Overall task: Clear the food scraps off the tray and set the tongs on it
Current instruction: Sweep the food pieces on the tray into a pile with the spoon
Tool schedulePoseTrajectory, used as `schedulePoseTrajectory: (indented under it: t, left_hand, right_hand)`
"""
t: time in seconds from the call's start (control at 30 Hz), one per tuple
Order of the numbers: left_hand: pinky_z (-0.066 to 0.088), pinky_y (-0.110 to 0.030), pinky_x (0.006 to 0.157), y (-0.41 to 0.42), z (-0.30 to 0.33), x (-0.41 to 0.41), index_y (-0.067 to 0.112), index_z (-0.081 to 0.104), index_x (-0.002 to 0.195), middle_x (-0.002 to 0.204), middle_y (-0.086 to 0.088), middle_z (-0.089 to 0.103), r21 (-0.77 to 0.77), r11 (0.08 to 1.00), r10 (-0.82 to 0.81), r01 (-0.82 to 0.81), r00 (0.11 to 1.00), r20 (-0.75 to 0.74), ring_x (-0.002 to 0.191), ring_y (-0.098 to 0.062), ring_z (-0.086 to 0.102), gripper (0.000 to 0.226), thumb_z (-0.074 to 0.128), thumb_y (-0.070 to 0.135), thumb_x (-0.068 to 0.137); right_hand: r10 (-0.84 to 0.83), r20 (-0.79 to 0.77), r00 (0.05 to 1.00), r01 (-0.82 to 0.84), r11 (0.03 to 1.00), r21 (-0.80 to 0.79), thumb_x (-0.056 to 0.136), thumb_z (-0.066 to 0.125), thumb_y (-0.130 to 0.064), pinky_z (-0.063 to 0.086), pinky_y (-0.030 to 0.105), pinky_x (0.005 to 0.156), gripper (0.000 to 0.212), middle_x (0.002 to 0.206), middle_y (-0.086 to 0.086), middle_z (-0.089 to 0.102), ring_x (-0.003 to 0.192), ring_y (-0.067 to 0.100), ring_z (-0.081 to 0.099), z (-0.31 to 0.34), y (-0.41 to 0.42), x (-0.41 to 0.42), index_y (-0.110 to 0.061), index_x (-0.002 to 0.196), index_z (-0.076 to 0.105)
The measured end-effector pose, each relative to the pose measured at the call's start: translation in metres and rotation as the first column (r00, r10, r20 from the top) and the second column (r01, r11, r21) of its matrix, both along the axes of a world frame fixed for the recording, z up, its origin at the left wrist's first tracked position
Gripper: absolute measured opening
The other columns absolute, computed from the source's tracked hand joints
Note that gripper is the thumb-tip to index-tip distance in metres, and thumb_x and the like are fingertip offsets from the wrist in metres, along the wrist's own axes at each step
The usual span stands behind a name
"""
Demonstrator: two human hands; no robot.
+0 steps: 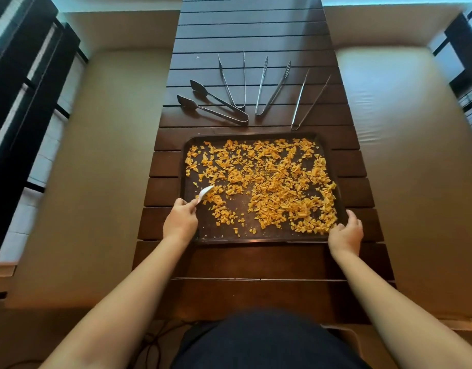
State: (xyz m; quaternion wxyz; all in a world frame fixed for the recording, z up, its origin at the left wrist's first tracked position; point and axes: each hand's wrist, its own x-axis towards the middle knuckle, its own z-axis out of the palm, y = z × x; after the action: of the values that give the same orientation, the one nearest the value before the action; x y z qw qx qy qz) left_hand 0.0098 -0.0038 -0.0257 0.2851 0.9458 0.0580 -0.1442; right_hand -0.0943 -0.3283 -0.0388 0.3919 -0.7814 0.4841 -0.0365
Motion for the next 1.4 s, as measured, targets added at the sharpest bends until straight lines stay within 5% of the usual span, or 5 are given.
schedulePoseTrajectory:
  t: [0.3,0.53,0.87,1.17,1.4]
  left_hand:
    - [0.052,-0.033,0.073,-0.012,0.003,-0.029,0.027,0.055,0.129,0.11,0.003,0.051,0.142,0.928,-0.341,0.345,0.938,-0.054,0.087,-0.018,0.058,0.034,0.046,0.024,0.096]
    - [0.048,-0.034,0.077,-0.043,0.007,0.006,0.021,0.051,0.133,0.111,0.001,0.048,0.024,0.994,-0.102,0.102,0.995,-0.013,0.089,-0.018,0.053,0.037,0.038,0.017,0.098]
    - [0.05,-0.023,0.073,-0.032,0.013,-0.033,0.029,0.046,0.136,0.126,0.002,0.044,0.219,0.778,-0.564,0.589,0.808,-0.168,0.09,-0.013,0.057,0.041,0.042,0.018,0.097]
    - [0.049,-0.025,0.079,-0.054,0.014,0.007,0.027,0.051,0.132,0.116,0.0,0.048,0.014,0.917,-0.399,0.398,0.917,0.004,0.094,-0.013,0.054,0.04,0.047,0.013,0.095]
    - [0.05,-0.032,0.086,-0.037,0.01,0.0,0.034,0.051,0.131,0.118,0.001,0.048,0.058,0.696,-0.708,0.716,0.697,-0.111,0.099,-0.014,0.054,0.04,0.043,0.014,0.096]
  right_hand:
    - [-0.208,0.02,0.978,0.206,0.974,0.093,0.096,0.047,-0.008,0.054,0.043,0.082,0.033,0.131,0.013,0.051,0.114,0.032,0.056,0.006,-0.057,0.019,-0.009,0.129,0.048]
    - [-0.193,0.004,0.981,0.191,0.973,0.131,0.097,0.047,-0.02,0.041,0.016,0.032,0.031,0.122,0.013,0.058,0.091,0.034,0.066,0.0,-0.066,0.015,-0.007,0.125,0.053]
    - [-0.286,0.028,0.958,0.265,0.917,0.298,0.098,0.047,-0.021,0.043,0.014,0.032,0.033,0.11,0.012,0.063,0.066,0.021,0.064,0.002,-0.059,0.008,-0.009,0.128,0.048]
    - [-0.373,0.003,0.928,0.342,0.852,0.397,0.097,0.048,-0.02,0.049,0.02,0.035,0.047,0.099,0.011,0.052,0.055,0.018,0.06,0.003,0.007,0.003,-0.009,0.139,0.029]
    - [-0.375,-0.001,0.927,0.335,0.824,0.456,0.096,0.047,-0.016,0.054,0.027,0.047,0.049,0.096,0.008,0.05,0.057,0.017,0.062,-0.002,0.083,0.004,-0.01,0.14,0.026]
